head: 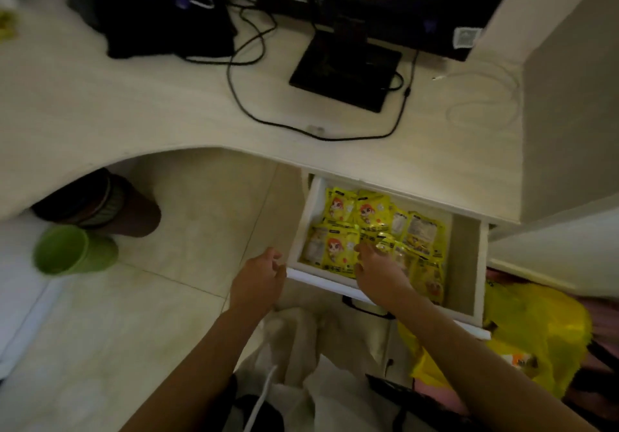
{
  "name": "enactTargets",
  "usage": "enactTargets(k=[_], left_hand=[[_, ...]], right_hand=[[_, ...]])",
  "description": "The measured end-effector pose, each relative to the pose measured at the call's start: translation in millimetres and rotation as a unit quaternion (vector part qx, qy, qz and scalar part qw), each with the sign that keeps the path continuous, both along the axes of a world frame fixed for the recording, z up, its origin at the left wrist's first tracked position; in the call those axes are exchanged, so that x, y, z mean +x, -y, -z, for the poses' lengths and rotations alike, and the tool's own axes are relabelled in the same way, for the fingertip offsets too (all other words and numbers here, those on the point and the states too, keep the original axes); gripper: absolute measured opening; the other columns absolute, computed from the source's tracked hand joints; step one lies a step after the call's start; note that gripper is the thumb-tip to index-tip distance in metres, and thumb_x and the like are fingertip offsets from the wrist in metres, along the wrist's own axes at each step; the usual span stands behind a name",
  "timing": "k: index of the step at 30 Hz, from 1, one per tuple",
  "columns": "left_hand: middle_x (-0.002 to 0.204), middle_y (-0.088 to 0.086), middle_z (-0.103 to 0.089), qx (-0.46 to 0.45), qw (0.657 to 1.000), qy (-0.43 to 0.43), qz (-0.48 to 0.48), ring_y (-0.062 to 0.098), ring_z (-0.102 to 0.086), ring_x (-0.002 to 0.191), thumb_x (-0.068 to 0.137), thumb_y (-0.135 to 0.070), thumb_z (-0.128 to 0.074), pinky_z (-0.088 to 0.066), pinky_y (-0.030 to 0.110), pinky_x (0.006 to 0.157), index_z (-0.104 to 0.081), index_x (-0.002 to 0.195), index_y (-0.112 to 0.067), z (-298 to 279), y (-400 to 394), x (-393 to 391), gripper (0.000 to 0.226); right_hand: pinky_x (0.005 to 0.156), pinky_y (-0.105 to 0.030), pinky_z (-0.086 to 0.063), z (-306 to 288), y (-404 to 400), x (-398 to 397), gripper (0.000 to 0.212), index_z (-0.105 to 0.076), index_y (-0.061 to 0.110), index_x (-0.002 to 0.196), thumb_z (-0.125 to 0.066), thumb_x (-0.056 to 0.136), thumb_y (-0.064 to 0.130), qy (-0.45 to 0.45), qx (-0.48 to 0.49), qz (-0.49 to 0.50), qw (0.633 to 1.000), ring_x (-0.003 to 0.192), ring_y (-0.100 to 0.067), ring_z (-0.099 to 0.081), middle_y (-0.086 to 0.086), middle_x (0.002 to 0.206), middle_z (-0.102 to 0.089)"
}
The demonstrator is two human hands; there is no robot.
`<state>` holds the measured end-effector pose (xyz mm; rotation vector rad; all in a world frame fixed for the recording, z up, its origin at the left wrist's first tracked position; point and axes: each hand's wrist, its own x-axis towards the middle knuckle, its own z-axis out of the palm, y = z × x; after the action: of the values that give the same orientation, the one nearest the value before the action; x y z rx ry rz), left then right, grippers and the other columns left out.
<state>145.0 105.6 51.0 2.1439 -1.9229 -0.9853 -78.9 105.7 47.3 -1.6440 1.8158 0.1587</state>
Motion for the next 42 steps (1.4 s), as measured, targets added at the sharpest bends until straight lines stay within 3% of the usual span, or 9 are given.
enactTargets(k=[4,7,15,26,42], left_hand=[[0.100,-0.002,-0.066,-0.025,0.998,0.027,-0.055,0.016,-0.060,0.094,0.093,-0.032,-0.052,-0.052,0.032,0.080,-0.054,0.118,-0.023,-4.3,-17.3,46.8,0.027],[0.100,-0.008,-0.065,-0.040,0.994,0.061,-0.083,0.011,-0.058,0.092,0.093,-0.038,-0.049,-0.049,0.026,0.074,-0.053,0.119,-0.027,-6.8,-30.8,86.2,0.028],[0.100,-0.007,-0.066,-0.034,0.982,0.087,-0.166,0.011,-0.059,0.094,0.094,-0.037,-0.047,-0.052,0.026,0.075,-0.054,0.119,-0.027,-11.2,-68.4,219.4,0.028],[0.100,-0.008,-0.066,-0.031,0.963,0.100,-0.250,0.012,-0.058,0.092,0.094,-0.036,-0.047,-0.048,0.025,0.071,-0.055,0.117,-0.026,-17.5,-71.7,376.5,0.026],[0.095,-0.007,-0.066,-0.093,0.936,0.122,-0.317,0.011,-0.058,0.085,0.092,-0.034,-0.051,-0.046,0.024,0.070,-0.058,0.113,-0.024,-34.0,69.2,535.1,0.024]], right_hand=[[0.082,-0.040,-0.052,-8.9,11.4,56.6,0.037,-0.038,0.011,0.130,-0.044,0.093,0.014,-0.031,-0.008,-0.087,0.996,0.108,-0.032,-0.055,-0.012,0.125,-0.050],[0.092,-0.042,-0.046,-13.9,17.7,105.1,0.040,-0.041,0.008,0.131,-0.044,0.092,0.016,-0.072,-0.024,-0.192,0.978,0.117,-0.033,-0.050,-0.011,0.130,-0.047],[0.095,-0.035,-0.044,-20.6,25.4,252.7,0.036,-0.042,0.010,0.131,-0.037,0.097,0.018,0.013,-0.017,-0.245,0.969,0.115,-0.025,-0.050,-0.010,0.129,-0.051],[0.091,-0.037,-0.048,-23.5,47.2,423.8,0.032,-0.047,0.011,0.126,-0.034,0.098,0.019,0.029,-0.041,-0.316,0.947,0.107,-0.023,-0.054,-0.008,0.122,-0.055],[0.085,-0.038,-0.049,-47.2,199.5,608.4,0.027,-0.050,0.011,0.119,-0.036,0.096,0.018,0.041,-0.112,-0.390,0.913,0.103,-0.028,-0.056,-0.010,0.117,-0.058]])
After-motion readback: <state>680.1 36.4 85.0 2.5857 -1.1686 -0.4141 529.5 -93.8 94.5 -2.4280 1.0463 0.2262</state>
